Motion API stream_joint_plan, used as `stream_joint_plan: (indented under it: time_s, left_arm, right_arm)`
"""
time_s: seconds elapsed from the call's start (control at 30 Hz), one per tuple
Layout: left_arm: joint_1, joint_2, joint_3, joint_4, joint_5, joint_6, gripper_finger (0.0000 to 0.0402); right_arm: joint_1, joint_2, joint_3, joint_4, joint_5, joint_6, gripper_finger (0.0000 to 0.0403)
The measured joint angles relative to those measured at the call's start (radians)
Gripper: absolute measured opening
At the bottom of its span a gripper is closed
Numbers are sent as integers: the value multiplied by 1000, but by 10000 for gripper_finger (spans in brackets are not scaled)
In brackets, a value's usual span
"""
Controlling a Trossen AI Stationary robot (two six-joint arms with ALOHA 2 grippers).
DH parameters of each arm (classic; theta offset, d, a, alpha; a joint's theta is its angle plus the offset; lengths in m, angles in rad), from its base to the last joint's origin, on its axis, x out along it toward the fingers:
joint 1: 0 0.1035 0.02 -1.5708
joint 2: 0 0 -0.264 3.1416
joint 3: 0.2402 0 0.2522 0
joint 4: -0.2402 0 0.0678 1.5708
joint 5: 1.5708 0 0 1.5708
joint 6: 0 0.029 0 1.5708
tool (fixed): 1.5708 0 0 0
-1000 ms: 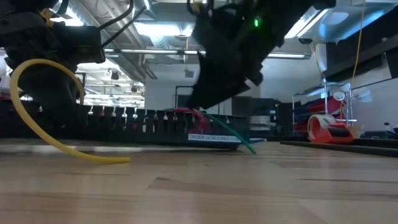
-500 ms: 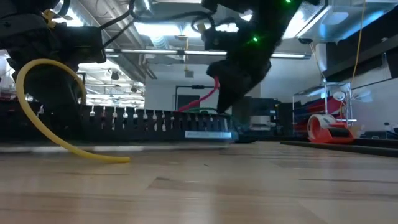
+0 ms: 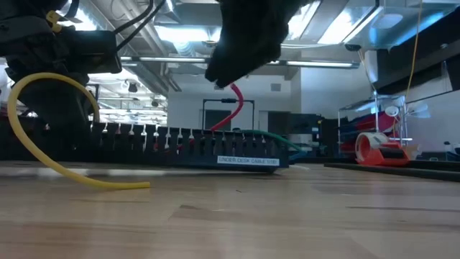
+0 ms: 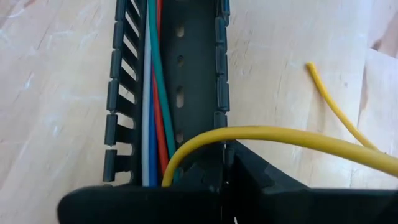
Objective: Ziptie cables
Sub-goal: Put the black zip tied cables wires into the black cable duct
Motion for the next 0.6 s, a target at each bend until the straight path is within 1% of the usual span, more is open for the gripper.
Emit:
stream_joint_plan:
  time_s: [0.1,0.2,0.3,0.43,0.5,0.6]
  left_arm:
    - [0,0,0,0,-1,0,8]
    - [0,0,0,2,-1,0,8]
    - [-2,0,0,2,-1,0,8]
    - [-9,1,0,3,-1,0,8]
    - [-13,1,0,3,-1,0,8]
    - [-13,1,0,3,-1,0,8]
  right_arm:
    - [-1,33,-17,-39,50,45,202]
    - [-5,65,-19,-41,107,69,202]
    - [-4,80,-18,-58,197,73,202]
    - [-9,82,-12,-154,336,73,202]
    - [-23,82,-5,-201,353,58,202]
    - [-49,81,-5,-251,329,35,202]
